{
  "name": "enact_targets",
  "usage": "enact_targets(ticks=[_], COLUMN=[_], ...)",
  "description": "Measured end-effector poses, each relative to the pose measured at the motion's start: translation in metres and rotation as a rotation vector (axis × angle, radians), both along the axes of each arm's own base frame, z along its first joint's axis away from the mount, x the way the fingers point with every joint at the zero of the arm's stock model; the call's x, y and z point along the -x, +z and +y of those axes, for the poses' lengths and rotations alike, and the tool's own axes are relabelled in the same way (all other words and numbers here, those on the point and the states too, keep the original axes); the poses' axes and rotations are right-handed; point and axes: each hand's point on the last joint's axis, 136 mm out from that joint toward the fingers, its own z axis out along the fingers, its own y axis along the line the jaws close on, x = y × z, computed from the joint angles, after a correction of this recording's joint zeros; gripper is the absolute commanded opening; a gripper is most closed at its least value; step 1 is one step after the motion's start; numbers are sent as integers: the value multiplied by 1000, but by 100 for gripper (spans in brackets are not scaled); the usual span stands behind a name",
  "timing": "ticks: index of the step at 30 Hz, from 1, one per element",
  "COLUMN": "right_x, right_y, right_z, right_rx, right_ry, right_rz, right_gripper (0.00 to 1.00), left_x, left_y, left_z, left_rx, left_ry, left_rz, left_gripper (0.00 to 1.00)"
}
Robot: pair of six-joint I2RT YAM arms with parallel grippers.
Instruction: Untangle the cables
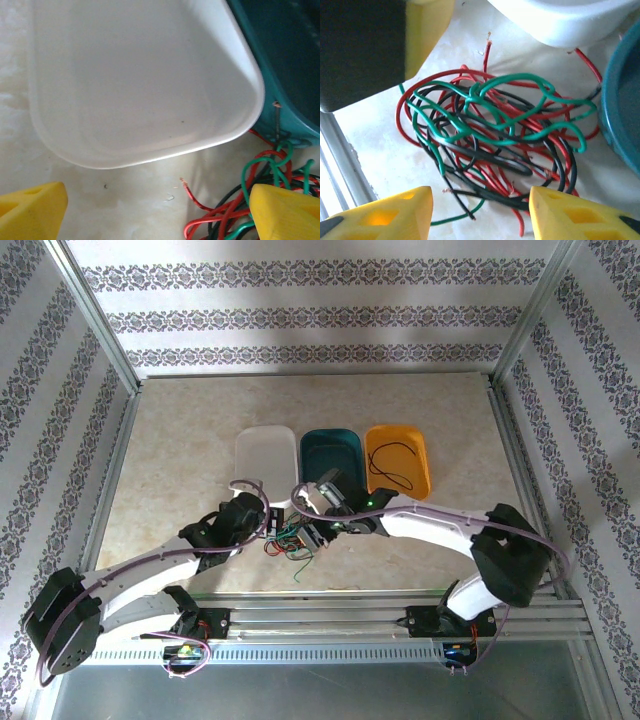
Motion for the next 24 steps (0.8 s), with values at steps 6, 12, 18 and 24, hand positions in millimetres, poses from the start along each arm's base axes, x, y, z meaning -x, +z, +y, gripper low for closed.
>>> enact_targets(ticks=[6, 12, 18, 24], right_x=[-13, -19, -15, -13], right_y=[-2, -11, -19, -18], right_z=[12, 8, 8, 7], right_rx=[11, 36, 49, 45], right_ry=[37, 44, 68, 71], right_rz=[-28, -29, -6, -3], right_gripper=[54, 54, 19, 0], left_x=[9, 15, 18, 20], left_y=[-14, -20, -31, -39], left_z=[3, -3, -7, -14], left_rx=[-25, -13, -16, -17], left_ry=[-14, -45, -67, -101], left_rz=[67, 108, 152, 195], left_gripper=[93, 92, 92, 91])
